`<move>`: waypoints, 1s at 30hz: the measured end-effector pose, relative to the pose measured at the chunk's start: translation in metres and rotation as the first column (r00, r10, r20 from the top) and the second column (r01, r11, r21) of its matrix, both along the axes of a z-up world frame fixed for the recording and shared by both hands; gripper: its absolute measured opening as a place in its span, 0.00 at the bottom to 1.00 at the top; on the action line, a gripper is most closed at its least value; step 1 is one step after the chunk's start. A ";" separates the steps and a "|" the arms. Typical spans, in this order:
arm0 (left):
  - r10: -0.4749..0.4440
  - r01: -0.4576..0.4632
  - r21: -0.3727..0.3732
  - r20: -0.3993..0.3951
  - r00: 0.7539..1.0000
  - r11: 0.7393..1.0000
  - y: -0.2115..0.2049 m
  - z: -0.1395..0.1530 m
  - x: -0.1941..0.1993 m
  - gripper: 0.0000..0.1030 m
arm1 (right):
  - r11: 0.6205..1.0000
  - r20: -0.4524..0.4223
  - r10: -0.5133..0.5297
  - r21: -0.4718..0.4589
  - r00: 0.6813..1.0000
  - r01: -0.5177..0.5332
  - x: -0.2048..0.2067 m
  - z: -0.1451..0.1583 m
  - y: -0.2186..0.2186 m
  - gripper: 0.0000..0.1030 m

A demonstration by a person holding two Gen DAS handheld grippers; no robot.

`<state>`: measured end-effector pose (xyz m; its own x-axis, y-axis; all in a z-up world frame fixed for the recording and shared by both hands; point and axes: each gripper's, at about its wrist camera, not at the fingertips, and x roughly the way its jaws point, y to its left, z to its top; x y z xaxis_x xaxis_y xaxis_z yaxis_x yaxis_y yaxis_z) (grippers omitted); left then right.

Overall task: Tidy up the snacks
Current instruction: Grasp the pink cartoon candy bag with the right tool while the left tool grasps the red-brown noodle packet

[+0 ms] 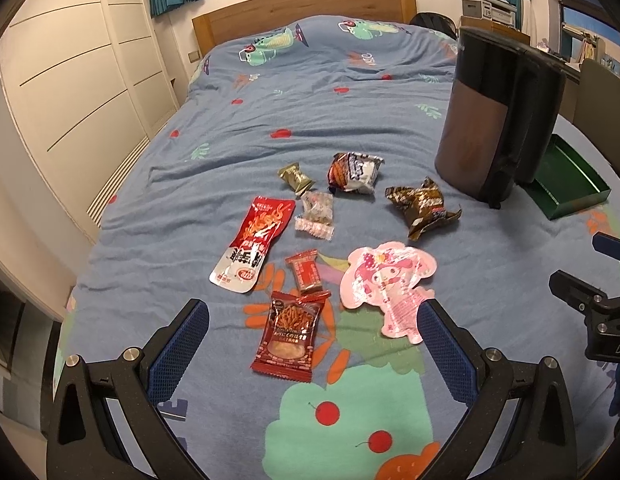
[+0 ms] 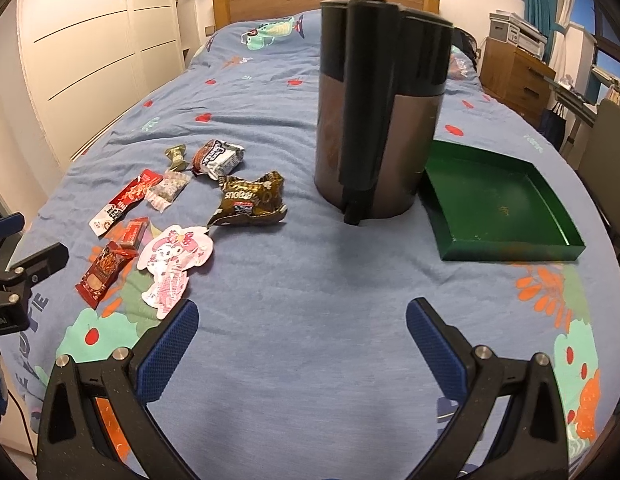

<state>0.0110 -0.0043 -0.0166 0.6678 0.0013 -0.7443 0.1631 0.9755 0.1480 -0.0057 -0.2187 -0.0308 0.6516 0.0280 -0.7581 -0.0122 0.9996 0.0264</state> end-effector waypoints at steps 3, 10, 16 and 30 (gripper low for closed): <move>0.002 -0.002 0.021 -0.027 1.000 1.000 0.008 -0.011 0.002 0.99 | 1.000 -0.013 0.021 0.015 1.000 -0.020 0.005 -0.004 0.008 1.00; 0.024 -0.025 -0.002 -0.116 0.993 1.000 0.046 -0.036 0.010 0.99 | 0.994 -0.056 0.085 0.079 0.995 -0.080 0.020 -0.020 0.035 1.00; 0.015 -0.020 -0.026 -0.172 0.985 0.999 0.057 -0.056 0.019 0.99 | 0.982 -0.116 0.149 0.136 0.982 -0.133 0.043 -0.045 0.064 1.00; 0.005 -0.016 -0.042 -0.267 0.964 0.999 0.052 -0.106 0.066 0.98 | 0.967 -0.228 0.192 0.209 0.954 -0.145 0.090 -0.092 0.102 1.00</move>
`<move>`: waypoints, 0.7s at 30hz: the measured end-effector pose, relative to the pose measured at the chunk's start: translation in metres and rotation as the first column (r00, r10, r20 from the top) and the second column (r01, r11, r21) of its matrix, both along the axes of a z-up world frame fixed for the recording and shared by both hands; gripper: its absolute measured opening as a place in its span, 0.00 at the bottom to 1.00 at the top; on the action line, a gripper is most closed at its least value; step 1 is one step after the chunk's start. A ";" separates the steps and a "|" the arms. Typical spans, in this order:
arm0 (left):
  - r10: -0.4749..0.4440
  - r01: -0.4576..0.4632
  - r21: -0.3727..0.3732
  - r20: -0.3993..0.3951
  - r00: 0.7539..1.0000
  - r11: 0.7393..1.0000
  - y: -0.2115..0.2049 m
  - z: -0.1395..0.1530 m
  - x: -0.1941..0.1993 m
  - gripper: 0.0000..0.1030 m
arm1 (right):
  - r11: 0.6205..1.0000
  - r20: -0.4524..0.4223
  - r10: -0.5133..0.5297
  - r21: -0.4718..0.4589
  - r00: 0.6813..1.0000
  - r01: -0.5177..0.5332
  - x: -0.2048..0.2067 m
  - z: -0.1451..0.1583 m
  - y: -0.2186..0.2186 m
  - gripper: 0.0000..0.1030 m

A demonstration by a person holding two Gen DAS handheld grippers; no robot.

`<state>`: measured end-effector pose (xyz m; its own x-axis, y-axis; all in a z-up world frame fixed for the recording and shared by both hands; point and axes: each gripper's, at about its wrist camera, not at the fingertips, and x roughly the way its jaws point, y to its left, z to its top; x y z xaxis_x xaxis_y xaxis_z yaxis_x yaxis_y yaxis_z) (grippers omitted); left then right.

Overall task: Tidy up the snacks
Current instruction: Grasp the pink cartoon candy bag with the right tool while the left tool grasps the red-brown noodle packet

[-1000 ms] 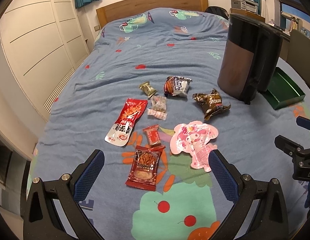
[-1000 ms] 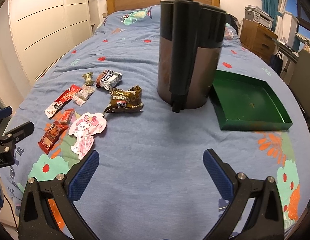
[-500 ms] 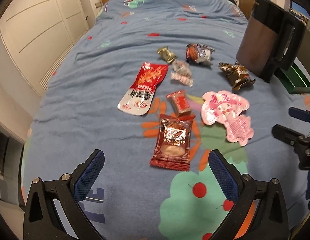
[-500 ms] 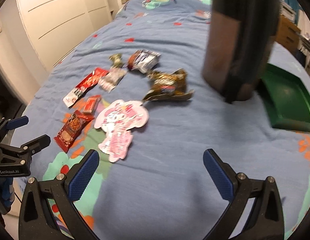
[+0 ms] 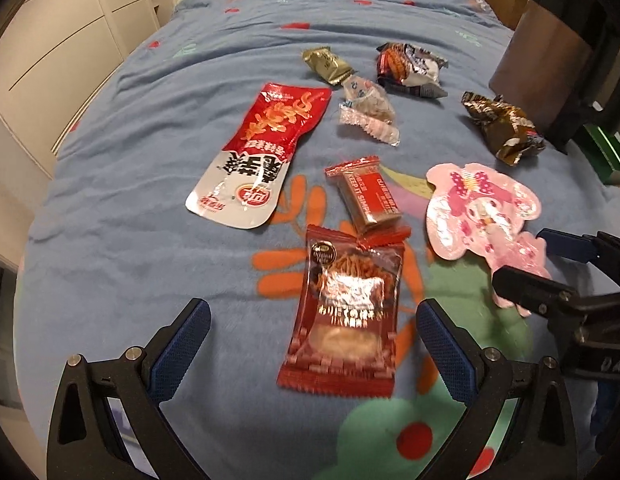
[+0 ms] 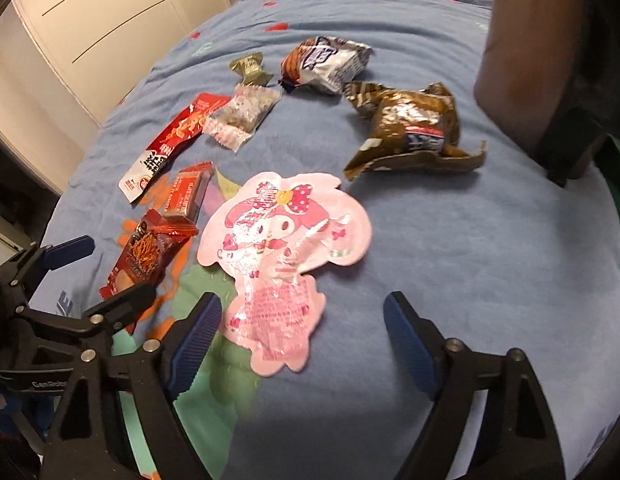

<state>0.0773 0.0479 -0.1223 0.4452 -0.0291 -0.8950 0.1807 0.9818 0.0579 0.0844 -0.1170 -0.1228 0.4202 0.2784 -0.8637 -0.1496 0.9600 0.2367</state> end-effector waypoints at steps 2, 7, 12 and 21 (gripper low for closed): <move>0.001 -0.001 0.000 -0.016 1.000 1.000 -0.001 -0.006 0.005 0.96 | 1.000 -0.001 0.004 -0.006 1.000 -0.004 0.003 -0.001 0.003 1.00; -0.002 0.002 -0.001 -0.056 0.998 1.000 0.000 -0.022 0.011 0.95 | 0.999 -0.006 0.022 -0.038 1.000 -0.022 0.016 -0.005 0.011 1.00; -0.003 0.002 -0.012 -0.090 0.996 1.000 0.002 -0.028 0.014 0.95 | 0.998 0.000 0.034 -0.056 0.999 -0.034 0.018 -0.005 0.017 1.00; -0.010 0.007 -0.031 -0.119 0.993 0.999 0.003 -0.025 0.028 0.82 | 0.999 0.029 0.037 0.017 0.999 -0.037 0.021 -0.001 0.014 0.65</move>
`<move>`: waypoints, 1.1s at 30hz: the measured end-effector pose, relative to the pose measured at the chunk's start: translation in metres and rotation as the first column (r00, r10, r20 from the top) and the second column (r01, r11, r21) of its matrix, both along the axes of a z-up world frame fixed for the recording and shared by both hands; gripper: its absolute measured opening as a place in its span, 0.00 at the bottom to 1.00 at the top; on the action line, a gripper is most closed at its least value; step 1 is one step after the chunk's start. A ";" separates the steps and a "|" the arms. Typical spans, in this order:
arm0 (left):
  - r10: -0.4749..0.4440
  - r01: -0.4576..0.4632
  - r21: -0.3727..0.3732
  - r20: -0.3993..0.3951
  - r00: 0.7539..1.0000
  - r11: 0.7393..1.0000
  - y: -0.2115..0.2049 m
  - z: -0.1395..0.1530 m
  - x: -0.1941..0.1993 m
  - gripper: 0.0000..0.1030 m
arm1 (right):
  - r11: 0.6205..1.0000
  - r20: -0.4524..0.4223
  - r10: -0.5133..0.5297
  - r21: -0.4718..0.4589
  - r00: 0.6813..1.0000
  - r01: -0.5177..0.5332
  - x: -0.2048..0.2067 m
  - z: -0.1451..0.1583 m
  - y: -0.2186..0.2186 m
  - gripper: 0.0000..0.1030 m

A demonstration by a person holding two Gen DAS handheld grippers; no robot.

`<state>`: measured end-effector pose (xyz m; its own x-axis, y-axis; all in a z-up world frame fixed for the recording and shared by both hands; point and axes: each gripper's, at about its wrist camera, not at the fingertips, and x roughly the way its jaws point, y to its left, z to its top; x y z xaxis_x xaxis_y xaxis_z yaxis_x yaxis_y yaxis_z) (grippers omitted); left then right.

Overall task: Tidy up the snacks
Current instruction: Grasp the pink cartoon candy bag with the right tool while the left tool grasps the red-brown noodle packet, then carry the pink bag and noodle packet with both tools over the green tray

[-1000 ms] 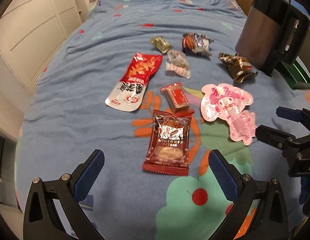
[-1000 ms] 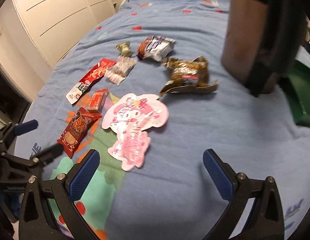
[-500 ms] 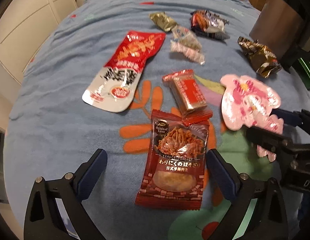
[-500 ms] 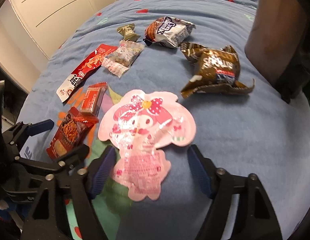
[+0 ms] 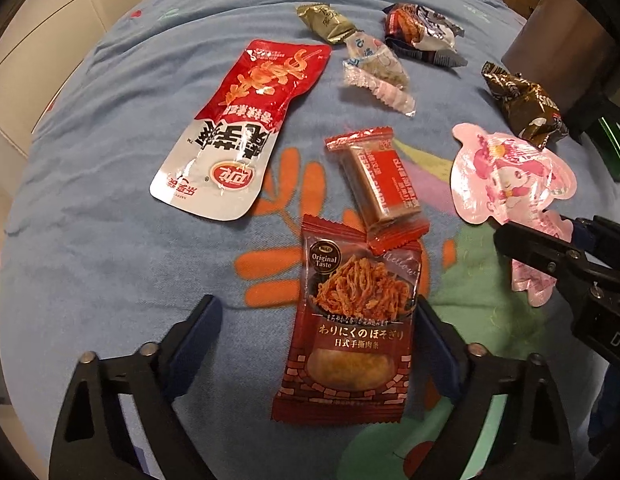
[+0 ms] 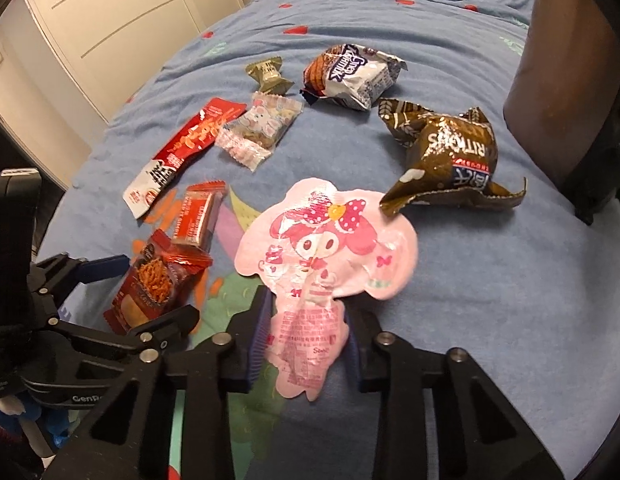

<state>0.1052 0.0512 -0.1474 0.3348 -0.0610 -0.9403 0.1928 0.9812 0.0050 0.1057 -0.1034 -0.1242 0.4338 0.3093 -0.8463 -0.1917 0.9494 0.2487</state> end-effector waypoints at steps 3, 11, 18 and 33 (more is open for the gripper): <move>-0.005 0.005 -0.009 0.004 1.000 1.000 0.001 0.008 0.002 0.68 | 1.000 0.017 0.001 0.014 1.000 -0.001 -0.004 0.003 -0.003 0.49; -0.030 0.029 0.014 0.033 0.999 0.999 -0.002 0.022 0.005 0.40 | 1.000 0.031 0.001 0.015 1.000 -0.001 -0.011 0.005 -0.006 0.28; -0.016 0.014 0.031 0.058 0.998 0.999 0.001 0.035 0.001 0.35 | 0.999 0.029 -0.016 0.047 0.999 0.015 -0.014 0.009 -0.013 0.23; 0.029 -0.030 -0.001 0.116 0.993 1.000 0.005 0.061 -0.032 0.34 | 0.994 0.059 -0.057 0.098 0.997 0.051 -0.028 0.037 -0.033 0.23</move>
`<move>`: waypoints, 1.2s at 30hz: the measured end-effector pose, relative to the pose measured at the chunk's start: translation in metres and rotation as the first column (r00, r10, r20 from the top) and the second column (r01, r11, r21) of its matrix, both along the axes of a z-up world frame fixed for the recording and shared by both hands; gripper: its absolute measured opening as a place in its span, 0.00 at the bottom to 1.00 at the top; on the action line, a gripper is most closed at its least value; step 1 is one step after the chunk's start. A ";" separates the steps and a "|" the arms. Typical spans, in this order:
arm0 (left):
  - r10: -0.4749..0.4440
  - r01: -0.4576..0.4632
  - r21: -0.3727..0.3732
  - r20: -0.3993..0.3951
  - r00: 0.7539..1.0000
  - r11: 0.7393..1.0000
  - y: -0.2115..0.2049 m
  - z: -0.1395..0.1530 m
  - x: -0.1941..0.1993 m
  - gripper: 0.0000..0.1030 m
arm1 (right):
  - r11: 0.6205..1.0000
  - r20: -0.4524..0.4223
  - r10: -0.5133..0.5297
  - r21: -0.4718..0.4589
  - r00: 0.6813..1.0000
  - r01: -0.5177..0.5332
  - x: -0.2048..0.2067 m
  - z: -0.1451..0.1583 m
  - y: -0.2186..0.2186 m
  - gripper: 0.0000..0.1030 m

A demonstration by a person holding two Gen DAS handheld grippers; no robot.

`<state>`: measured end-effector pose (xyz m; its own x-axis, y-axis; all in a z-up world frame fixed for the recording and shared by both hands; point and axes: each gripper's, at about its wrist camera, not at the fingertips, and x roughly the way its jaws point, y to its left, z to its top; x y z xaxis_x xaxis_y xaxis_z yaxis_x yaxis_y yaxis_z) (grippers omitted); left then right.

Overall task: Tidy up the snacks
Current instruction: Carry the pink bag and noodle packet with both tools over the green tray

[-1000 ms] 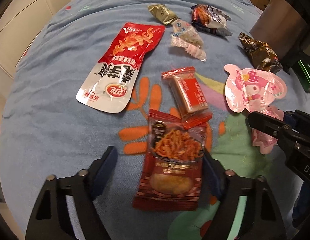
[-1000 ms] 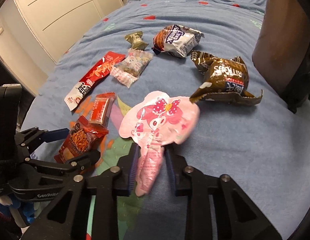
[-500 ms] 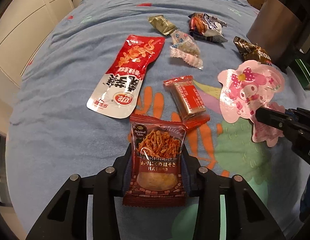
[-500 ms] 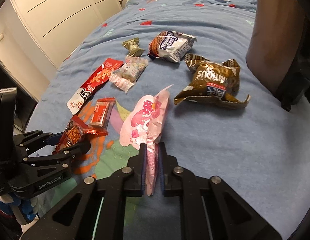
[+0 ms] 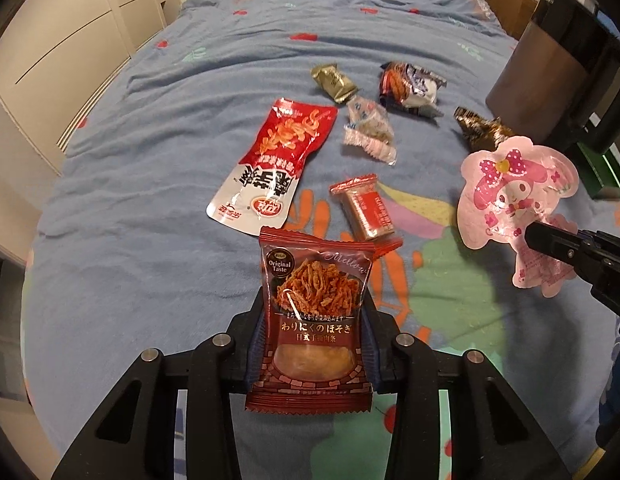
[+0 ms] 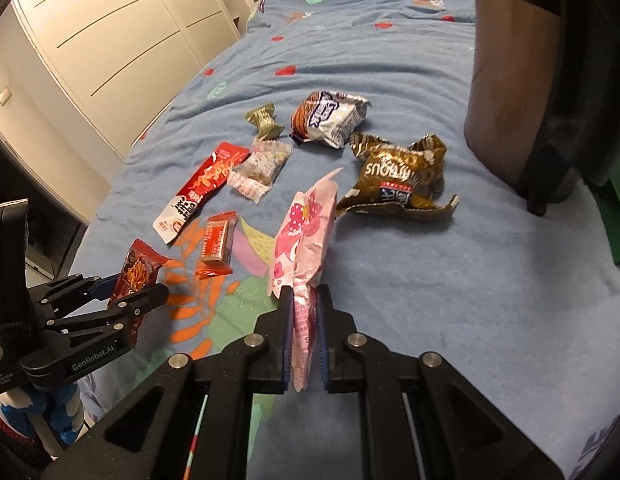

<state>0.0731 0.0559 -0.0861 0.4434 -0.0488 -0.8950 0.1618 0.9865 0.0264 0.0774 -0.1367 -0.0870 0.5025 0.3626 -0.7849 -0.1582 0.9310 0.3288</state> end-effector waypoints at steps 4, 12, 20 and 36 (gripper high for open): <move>0.012 -0.012 -0.015 0.010 1.000 1.000 0.001 0.010 -0.008 0.34 | 1.000 0.017 -0.007 0.005 1.000 0.007 -0.009 0.010 -0.006 0.23; 0.016 -0.016 0.002 0.037 0.999 1.000 -0.006 0.031 -0.025 0.34 | 1.000 0.040 -0.007 0.007 0.999 0.007 -0.032 0.030 -0.022 0.23; -0.027 0.027 0.002 0.039 0.999 1.000 -0.039 0.042 -0.039 0.34 | 0.998 0.041 -0.062 0.012 0.997 0.062 -0.062 0.035 -0.065 0.23; -0.215 0.215 0.003 0.014 0.976 0.977 -0.158 0.053 -0.061 0.34 | 0.959 0.074 -0.281 0.049 0.957 0.278 -0.112 0.046 -0.191 0.23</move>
<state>0.0120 -0.1018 -0.0336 0.4348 -0.1434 -0.8890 0.3699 0.9285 0.0312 -0.0342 -0.3274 -0.0407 0.6477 0.2274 -0.7271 0.0794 0.9291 0.3613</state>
